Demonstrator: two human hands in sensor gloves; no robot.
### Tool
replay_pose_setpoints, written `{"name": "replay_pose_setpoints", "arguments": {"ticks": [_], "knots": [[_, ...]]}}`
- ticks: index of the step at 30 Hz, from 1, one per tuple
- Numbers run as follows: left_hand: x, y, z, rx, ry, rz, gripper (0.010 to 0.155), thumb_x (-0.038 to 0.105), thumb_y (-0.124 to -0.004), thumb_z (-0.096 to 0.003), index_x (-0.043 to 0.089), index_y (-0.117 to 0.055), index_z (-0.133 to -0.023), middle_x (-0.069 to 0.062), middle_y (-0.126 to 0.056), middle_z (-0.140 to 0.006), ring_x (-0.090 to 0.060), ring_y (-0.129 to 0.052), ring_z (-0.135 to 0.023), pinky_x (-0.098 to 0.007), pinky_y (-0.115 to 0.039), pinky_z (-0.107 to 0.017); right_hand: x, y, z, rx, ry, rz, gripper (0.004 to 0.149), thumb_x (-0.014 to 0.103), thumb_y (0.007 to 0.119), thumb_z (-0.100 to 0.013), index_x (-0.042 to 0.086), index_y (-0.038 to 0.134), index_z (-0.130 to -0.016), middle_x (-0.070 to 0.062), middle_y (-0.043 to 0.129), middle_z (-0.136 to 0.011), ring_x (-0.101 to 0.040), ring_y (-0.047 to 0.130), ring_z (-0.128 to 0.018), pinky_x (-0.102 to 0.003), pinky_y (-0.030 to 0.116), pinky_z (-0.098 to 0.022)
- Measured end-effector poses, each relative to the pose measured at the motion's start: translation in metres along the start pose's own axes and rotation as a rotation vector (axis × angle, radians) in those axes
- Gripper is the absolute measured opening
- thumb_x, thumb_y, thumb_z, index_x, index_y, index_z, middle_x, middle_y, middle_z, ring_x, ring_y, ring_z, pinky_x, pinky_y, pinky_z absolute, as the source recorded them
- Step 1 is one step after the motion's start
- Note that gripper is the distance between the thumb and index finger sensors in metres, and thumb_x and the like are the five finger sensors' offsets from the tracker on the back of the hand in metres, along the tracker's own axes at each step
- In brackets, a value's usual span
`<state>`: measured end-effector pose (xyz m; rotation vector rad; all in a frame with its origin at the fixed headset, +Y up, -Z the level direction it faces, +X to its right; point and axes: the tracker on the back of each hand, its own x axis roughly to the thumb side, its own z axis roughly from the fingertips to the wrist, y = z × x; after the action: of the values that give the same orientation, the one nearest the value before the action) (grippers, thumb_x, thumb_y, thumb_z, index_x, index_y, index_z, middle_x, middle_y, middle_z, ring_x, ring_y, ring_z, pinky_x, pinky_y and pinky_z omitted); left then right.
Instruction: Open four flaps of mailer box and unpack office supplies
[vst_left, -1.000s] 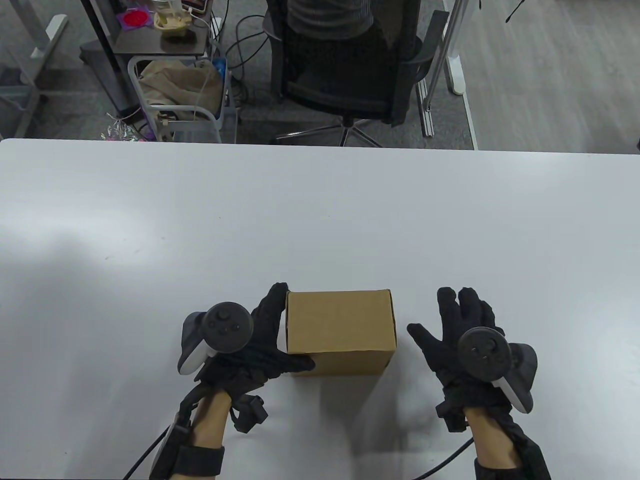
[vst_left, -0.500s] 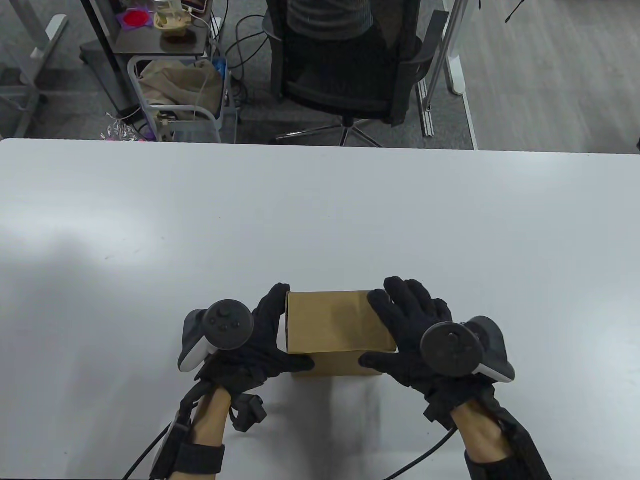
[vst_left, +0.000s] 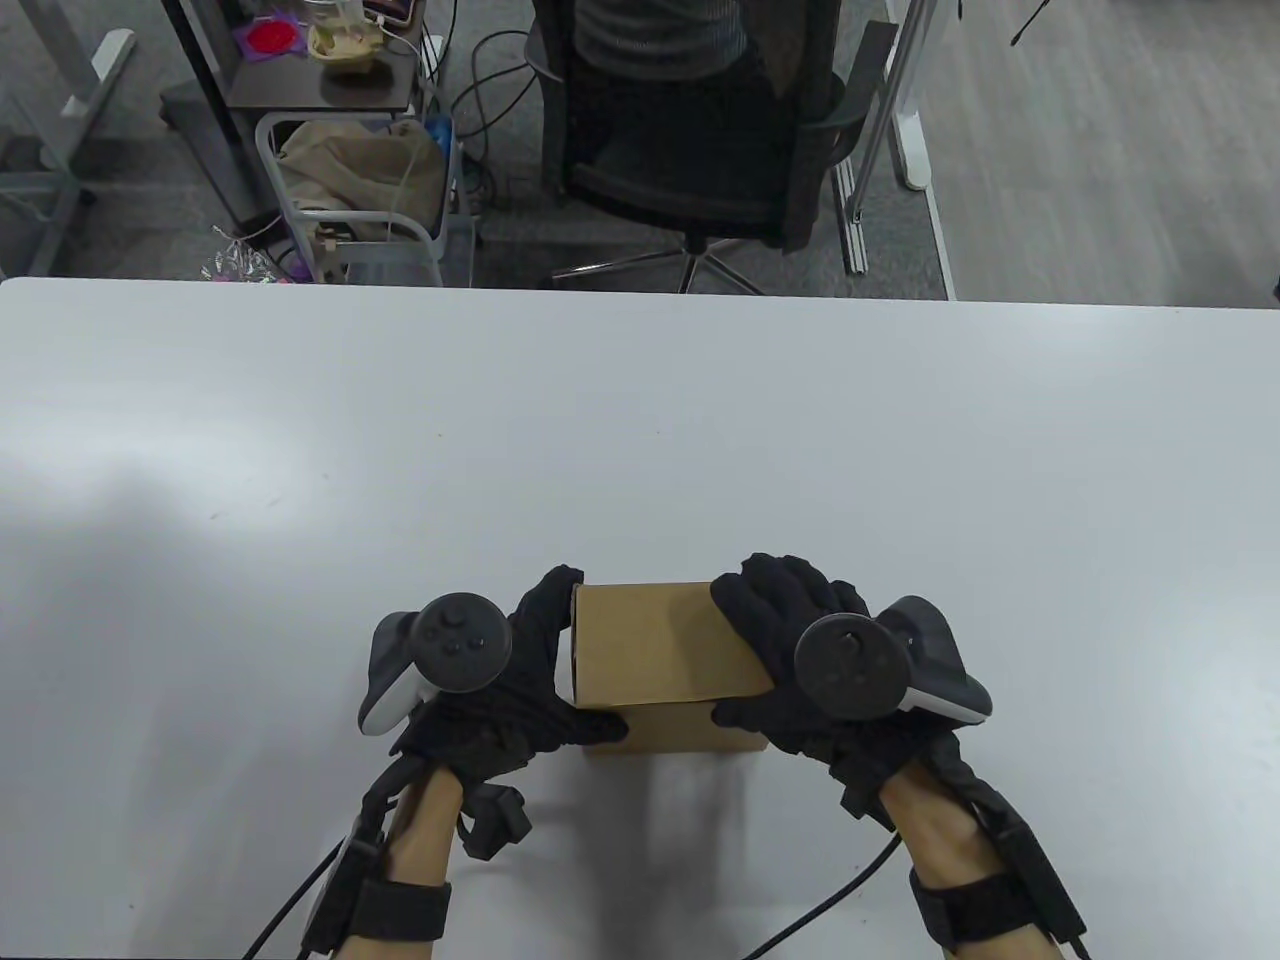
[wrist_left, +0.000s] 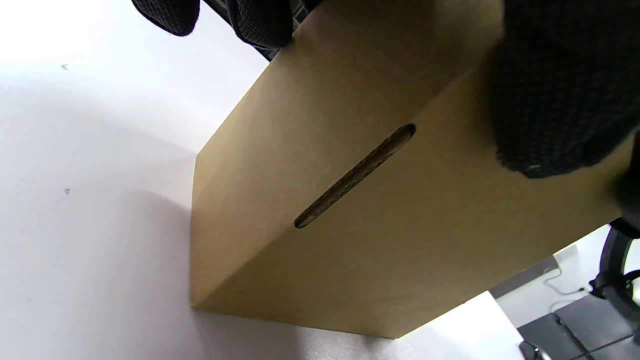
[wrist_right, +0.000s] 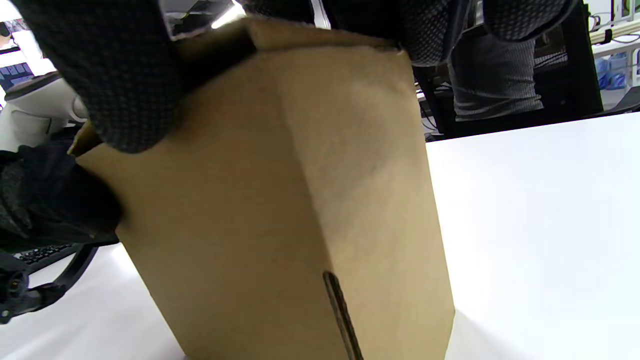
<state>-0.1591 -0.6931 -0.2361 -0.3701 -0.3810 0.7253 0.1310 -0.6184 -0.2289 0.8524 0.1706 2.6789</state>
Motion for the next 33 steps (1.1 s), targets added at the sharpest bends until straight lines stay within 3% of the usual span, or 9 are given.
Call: {"name": "replay_pose_setpoints", "arguments": {"ticks": [3, 9, 13, 17, 20, 24, 28, 31, 33], "knots": [[0.000, 0.000, -0.001, -0.004, -0.001, 0.010, 0.134, 0.070, -0.100, -0.0292, 0.027, -0.004, -0.112, 0.005, -0.022, -0.128, -0.028, -0.043, -0.120, -0.063, -0.042, -0.088, -0.005, -0.009, -0.003, 0.003, 0.008, -0.080, 0.088, 0.056, 0.084, -0.047, 0.010, 0.051, -0.113, -0.037, 0.059, -0.114, -0.066, 0.057, -0.099, -0.081, 0.052, -0.063], [0.000, -0.001, -0.001, -0.013, -0.009, 0.013, 0.134, 0.070, -0.100, -0.0290, 0.028, -0.004, -0.112, 0.005, -0.022, -0.128, -0.028, -0.042, -0.120, -0.064, -0.041, -0.088, -0.030, -0.037, -0.013, -0.059, 0.151, -0.406, 0.070, 0.047, 0.079, -0.053, 0.006, 0.063, -0.107, -0.034, 0.083, -0.099, -0.062, 0.078, -0.087, -0.078, 0.061, -0.059], [0.000, -0.001, -0.001, -0.020, -0.010, 0.018, 0.134, 0.070, -0.100, -0.0289, 0.028, -0.003, -0.112, 0.005, -0.021, -0.128, -0.028, -0.042, -0.120, -0.064, -0.041, -0.088, -0.044, -0.053, -0.016, -0.150, 0.259, -0.530, 0.059, 0.039, 0.076, -0.056, 0.004, 0.068, -0.103, -0.031, 0.093, -0.088, -0.059, 0.088, -0.077, -0.075, 0.067, -0.055], [0.000, -0.001, -0.001, -0.020, -0.009, 0.017, 0.135, 0.071, -0.100, -0.0288, 0.028, -0.003, -0.112, 0.005, -0.021, -0.128, -0.028, -0.042, -0.120, -0.064, -0.041, -0.087, -0.058, -0.053, -0.014, -0.245, 0.363, -0.601, 0.056, 0.037, 0.076, -0.056, 0.003, 0.071, -0.100, -0.028, 0.099, -0.079, -0.055, 0.094, -0.068, -0.072, 0.072, -0.051], [-0.001, -0.001, -0.001, -0.022, -0.010, 0.018, 0.134, 0.071, -0.100, -0.0291, 0.028, -0.003, -0.112, 0.005, -0.021, -0.128, -0.029, -0.042, -0.120, -0.064, -0.040, -0.087, -0.070, -0.042, -0.009, -0.289, 0.436, -0.706, 0.058, 0.039, 0.080, -0.055, 0.004, 0.071, -0.100, -0.024, 0.100, -0.077, -0.049, 0.099, -0.064, -0.068, 0.078, -0.048], [-0.001, -0.002, 0.000, -0.022, -0.011, 0.021, 0.134, 0.071, -0.100, -0.0291, 0.028, -0.003, -0.112, 0.005, -0.021, -0.128, -0.029, -0.042, -0.119, -0.064, -0.040, -0.087, -0.086, -0.006, 0.005, -0.407, 0.596, -1.022, 0.057, 0.037, 0.085, -0.053, 0.005, 0.073, -0.099, -0.023, 0.101, -0.075, -0.047, 0.101, -0.061, -0.067, 0.080, -0.046], [-0.001, -0.002, 0.000, -0.031, -0.016, 0.038, 0.134, 0.070, -0.100, -0.0301, 0.029, -0.002, -0.112, 0.004, -0.020, -0.128, -0.031, -0.040, -0.120, -0.065, -0.039, -0.088, -0.092, 0.040, 0.016, -0.327, 0.569, -1.194, 0.063, 0.040, 0.087, -0.052, 0.006, 0.068, -0.102, -0.025, 0.095, -0.085, -0.052, 0.093, -0.071, -0.069, 0.079, -0.045], [-0.002, -0.003, -0.001, -0.063, -0.020, 0.058, 0.134, 0.069, -0.099, -0.0319, 0.029, 0.000, -0.111, 0.003, -0.016, -0.128, -0.035, -0.039, -0.120, -0.065, -0.040, -0.087, -0.085, 0.056, 0.019, -0.201, 0.523, -1.134, 0.068, 0.043, 0.087, -0.053, 0.010, 0.063, -0.107, -0.025, 0.079, -0.103, -0.061, 0.079, -0.082, -0.075, 0.074, -0.048], [-0.002, -0.004, -0.001, -0.082, -0.034, 0.087, 0.132, 0.069, -0.097, -0.0342, 0.028, 0.002, -0.111, 0.001, -0.014, -0.127, -0.039, -0.036, -0.120, -0.067, -0.040, -0.086, -0.080, 0.057, 0.020, -0.205, 0.516, -1.124, 0.066, 0.044, 0.083, -0.055, 0.011, 0.062, -0.108, -0.028, 0.073, -0.107, -0.066, 0.074, -0.085, -0.078, 0.073, -0.047]]}}
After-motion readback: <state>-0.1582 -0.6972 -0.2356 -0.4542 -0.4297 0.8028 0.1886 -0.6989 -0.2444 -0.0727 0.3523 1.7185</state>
